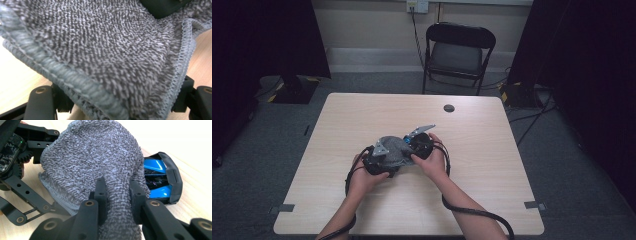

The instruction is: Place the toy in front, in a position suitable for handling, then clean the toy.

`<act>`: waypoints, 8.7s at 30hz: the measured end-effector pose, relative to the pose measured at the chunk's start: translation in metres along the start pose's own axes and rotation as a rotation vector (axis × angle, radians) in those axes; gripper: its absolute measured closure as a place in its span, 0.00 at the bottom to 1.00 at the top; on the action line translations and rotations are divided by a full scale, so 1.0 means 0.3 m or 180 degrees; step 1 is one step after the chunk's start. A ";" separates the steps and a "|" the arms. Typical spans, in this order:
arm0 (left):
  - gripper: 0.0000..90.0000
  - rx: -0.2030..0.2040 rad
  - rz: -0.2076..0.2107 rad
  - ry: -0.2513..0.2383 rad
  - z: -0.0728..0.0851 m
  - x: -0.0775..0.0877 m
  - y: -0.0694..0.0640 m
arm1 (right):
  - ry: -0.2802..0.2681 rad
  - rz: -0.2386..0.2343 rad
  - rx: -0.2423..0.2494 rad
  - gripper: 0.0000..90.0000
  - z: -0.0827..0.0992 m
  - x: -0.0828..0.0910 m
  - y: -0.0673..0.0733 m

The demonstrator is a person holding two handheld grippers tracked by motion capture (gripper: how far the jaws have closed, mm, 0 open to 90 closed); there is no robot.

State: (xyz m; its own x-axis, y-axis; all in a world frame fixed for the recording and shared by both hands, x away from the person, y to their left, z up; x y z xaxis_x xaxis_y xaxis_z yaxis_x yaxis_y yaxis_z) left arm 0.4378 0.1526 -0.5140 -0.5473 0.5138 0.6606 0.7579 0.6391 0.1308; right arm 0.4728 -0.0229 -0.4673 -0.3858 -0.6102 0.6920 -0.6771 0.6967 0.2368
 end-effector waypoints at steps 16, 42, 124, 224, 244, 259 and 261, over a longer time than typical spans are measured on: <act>0.29 0.0010 -0.0001 0.0000 0.000 0.000 0.000 | 0.0042 0.0087 0.0040 0.81 -0.006 0.009 -0.022; 0.29 -0.0012 -0.0023 0.0004 0.000 0.001 0.000 | -0.0034 0.0242 -0.0166 0.81 -0.037 0.054 -0.114; 0.29 0.0009 -0.0016 0.0006 0.000 0.001 -0.001 | -0.0470 0.0194 -0.0374 0.81 -0.028 0.281 -0.182; 0.29 0.0011 -0.0022 0.0003 0.000 0.001 -0.001 | -0.0113 0.0480 -0.0503 0.80 -0.023 0.078 -0.217; 0.29 0.0013 -0.0023 0.0002 0.000 0.001 -0.001 | -0.0114 0.0633 -0.0577 0.80 -0.006 0.102 -0.274; 0.29 0.0012 -0.0024 0.0003 0.000 0.001 -0.002 | -0.0140 0.0679 -0.0633 0.80 0.030 0.138 -0.326; 0.29 0.0015 -0.0026 0.0003 0.000 0.001 -0.002 | -0.0143 0.0691 -0.0641 0.80 0.037 0.143 -0.334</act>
State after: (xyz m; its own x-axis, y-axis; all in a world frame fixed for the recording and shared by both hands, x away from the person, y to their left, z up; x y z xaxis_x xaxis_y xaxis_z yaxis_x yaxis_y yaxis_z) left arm 0.4372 0.1525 -0.5139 -0.5530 0.5080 0.6604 0.7518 0.6459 0.1327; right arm 0.5171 -0.1232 -0.4690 -0.5384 -0.4516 0.7115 -0.4395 0.8708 0.2202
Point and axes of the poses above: each handheld gripper's, and its own axes: x roughly backward along the jaws, z roughly out of its underside, y roughly to its left, the point moved 2 cm from there along -x, roughly forward along the jaws, and after that the axes turned 10 degrees about -x, right-handed, at the moved point
